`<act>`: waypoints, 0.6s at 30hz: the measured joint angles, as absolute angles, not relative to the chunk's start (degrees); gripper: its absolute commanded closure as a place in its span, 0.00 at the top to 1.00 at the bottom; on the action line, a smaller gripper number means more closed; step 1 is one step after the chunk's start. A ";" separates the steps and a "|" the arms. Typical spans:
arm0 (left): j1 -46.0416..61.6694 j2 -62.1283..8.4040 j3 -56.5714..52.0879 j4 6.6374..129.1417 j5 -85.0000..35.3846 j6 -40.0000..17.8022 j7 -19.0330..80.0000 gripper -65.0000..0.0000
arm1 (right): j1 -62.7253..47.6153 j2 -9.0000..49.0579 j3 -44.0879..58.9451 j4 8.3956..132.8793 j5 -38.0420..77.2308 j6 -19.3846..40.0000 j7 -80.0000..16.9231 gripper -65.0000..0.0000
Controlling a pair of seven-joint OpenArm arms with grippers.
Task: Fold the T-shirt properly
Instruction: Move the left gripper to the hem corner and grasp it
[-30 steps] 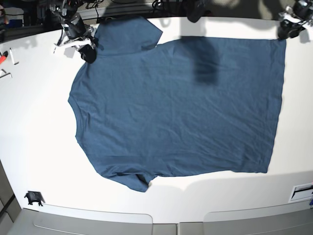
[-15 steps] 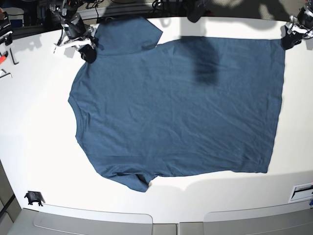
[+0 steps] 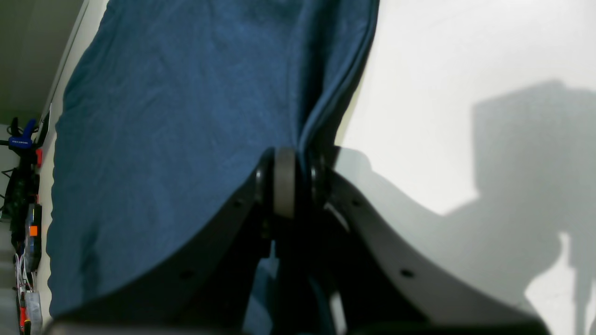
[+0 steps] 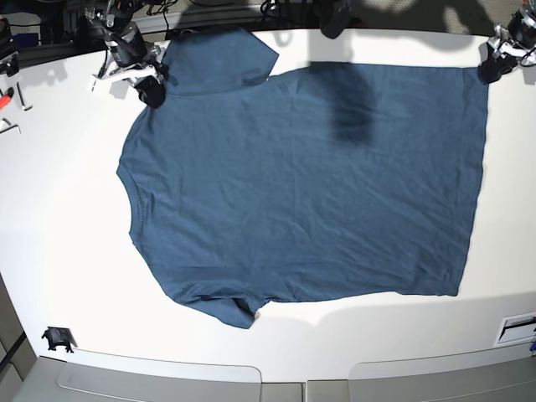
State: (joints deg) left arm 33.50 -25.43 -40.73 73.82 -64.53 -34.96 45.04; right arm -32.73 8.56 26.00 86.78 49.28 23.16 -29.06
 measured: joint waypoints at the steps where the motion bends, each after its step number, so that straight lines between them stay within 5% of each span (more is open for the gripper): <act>1: 33.50 -25.43 -40.73 73.82 -64.53 -34.96 45.04 0.50 | -32.73 8.56 26.00 86.78 49.28 23.16 -29.04 0.00; 18: 32.69 -25.56 -34.87 73.89 -65.19 -35.42 44.60 0.50 | -32.73 8.56 26.00 86.78 49.28 23.16 -29.06 0.00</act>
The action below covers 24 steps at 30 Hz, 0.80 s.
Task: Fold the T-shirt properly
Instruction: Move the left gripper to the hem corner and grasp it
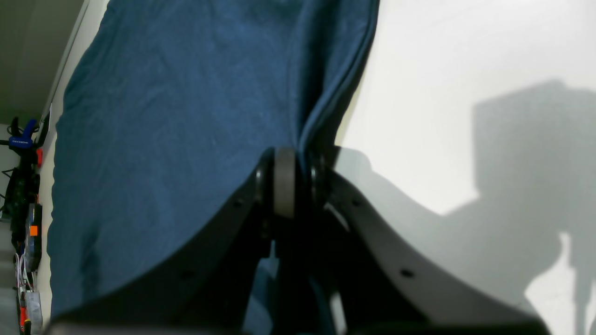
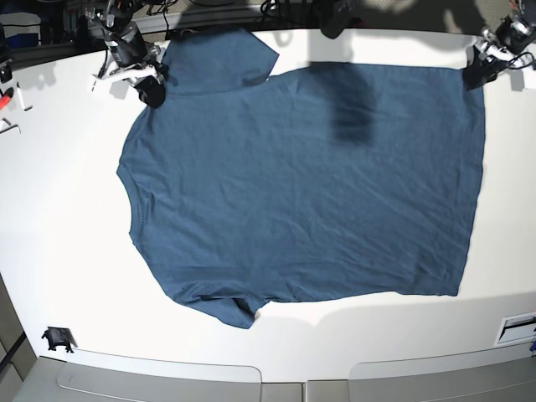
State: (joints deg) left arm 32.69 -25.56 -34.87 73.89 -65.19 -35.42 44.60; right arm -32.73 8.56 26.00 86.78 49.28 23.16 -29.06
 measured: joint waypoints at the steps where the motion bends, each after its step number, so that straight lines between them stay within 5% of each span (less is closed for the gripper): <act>1: 32.69 -25.56 -34.87 73.89 -65.19 -35.42 44.62 0.50 | -32.73 8.56 26.00 86.78 49.28 23.16 -29.06 0.00; 18: 31.70 -25.54 -34.83 73.87 -68.84 -40.14 52.07 0.48 | -32.73 8.56 26.00 86.78 49.28 23.16 -29.06 0.00; 24: 30.87 -25.43 -34.83 73.84 -64.36 -39.83 46.50 0.27 | -32.73 8.56 26.00 86.78 49.25 23.16 -29.06 0.00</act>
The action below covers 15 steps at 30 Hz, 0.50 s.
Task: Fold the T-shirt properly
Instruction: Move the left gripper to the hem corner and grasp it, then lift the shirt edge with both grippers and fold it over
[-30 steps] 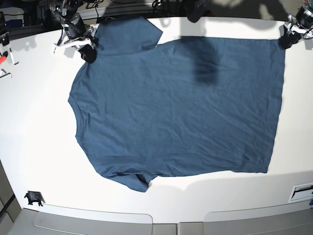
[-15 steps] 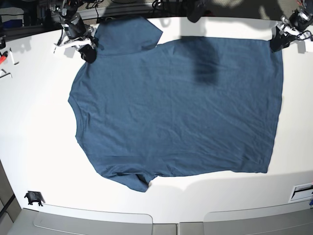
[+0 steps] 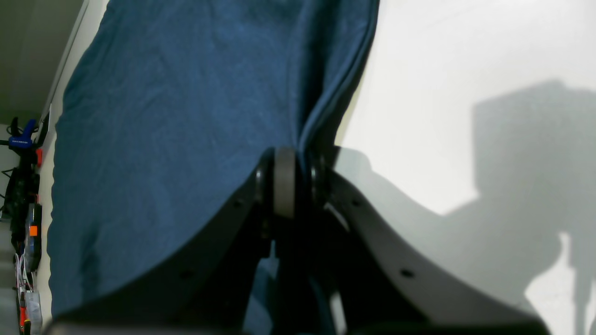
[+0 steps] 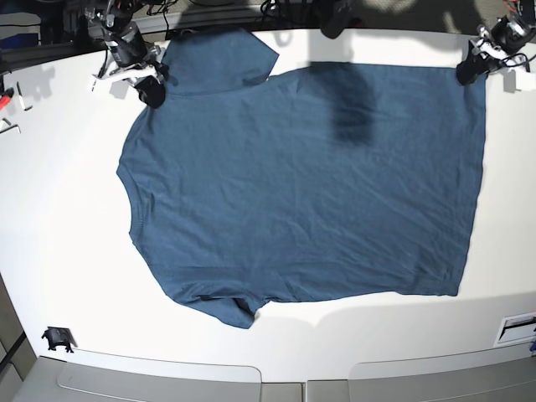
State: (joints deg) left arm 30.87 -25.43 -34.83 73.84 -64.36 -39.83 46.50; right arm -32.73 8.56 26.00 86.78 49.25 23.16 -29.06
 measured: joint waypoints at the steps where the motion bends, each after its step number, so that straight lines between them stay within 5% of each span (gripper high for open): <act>1: 30.57 -25.41 -34.81 73.82 -64.23 -39.64 46.50 0.24 | -32.71 8.56 26.00 86.78 49.28 23.16 -29.06 0.00; 5: 29.80 -25.39 -34.81 73.71 -64.01 -39.62 46.72 0.16 | -32.73 8.56 26.00 86.78 49.28 23.16 -29.06 0.00; 8: 29.02 -25.41 -34.81 73.63 -63.64 -39.48 46.63 0.00 | -32.73 8.58 26.00 86.78 49.28 23.16 -29.06 0.00; 15: 29.02 -25.21 -35.46 73.60 -63.29 -39.48 45.84 0.00 | -32.75 8.86 27.27 87.53 49.91 23.49 -32.88 0.00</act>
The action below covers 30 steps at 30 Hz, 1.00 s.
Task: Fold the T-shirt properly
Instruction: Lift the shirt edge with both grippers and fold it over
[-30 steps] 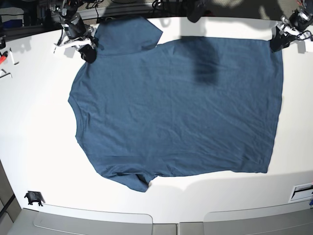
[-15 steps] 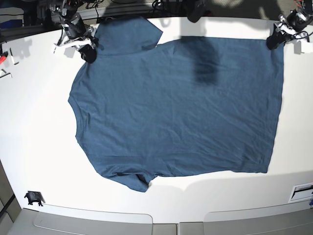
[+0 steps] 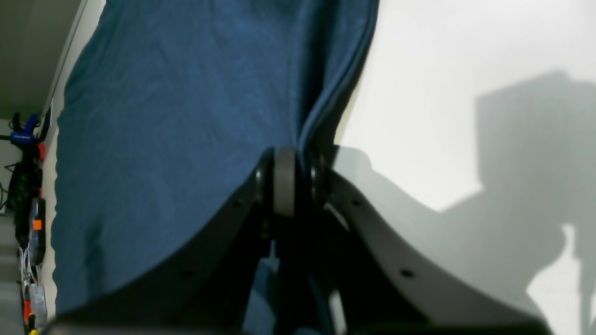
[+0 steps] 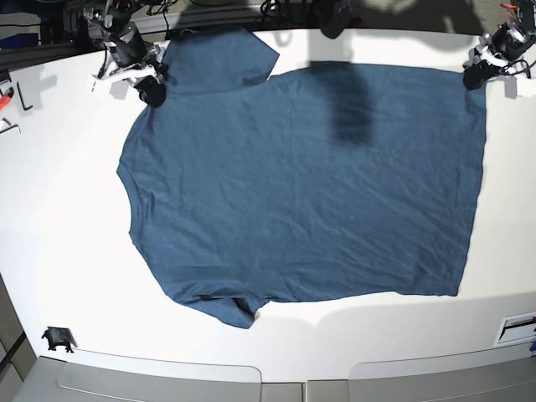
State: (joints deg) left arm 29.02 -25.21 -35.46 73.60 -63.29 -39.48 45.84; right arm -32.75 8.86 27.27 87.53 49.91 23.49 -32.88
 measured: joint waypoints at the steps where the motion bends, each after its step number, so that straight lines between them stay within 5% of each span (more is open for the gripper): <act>1: 29.02 -25.21 -36.14 73.60 -63.16 -39.48 45.87 0.00 | -32.88 8.88 27.99 87.79 49.87 24.10 -34.09 0.00; 20: 41.74 -25.12 -50.43 73.67 -83.68 -39.57 58.65 0.00 | -46.09 8.88 34.30 98.94 53.80 25.98 -40.21 0.00; 30: 41.91 -25.26 -52.53 75.40 -83.59 -39.64 62.65 0.00 | -47.70 8.88 34.30 108.27 54.89 26.00 -39.70 0.00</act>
State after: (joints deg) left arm 41.91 -25.26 -52.53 75.40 -83.59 -39.64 62.65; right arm -47.70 8.88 34.30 108.27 54.89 26.00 -39.70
